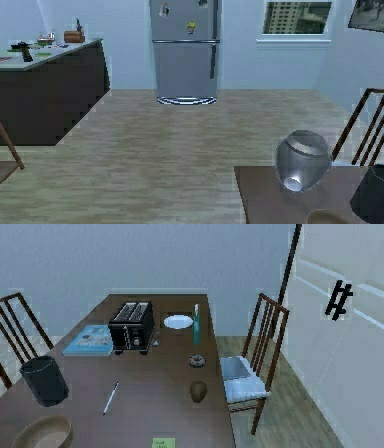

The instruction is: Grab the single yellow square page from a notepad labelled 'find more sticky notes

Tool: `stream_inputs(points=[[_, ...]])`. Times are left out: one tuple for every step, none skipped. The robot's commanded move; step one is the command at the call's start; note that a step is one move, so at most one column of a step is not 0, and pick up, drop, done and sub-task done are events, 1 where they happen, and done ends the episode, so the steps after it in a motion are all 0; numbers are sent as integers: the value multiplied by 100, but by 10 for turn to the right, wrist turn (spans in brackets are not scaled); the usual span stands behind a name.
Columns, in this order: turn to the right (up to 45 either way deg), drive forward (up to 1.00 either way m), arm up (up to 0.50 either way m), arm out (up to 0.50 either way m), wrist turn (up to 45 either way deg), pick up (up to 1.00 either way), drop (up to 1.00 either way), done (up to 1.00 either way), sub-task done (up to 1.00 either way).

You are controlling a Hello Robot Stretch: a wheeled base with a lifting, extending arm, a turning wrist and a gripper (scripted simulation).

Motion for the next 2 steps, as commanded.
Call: stream_inputs(points=[[0, 0, 50, 0, 0, 0, 0, 0, 0], [0, 0, 38, 0, 0, 0, 0, 0, 0]])
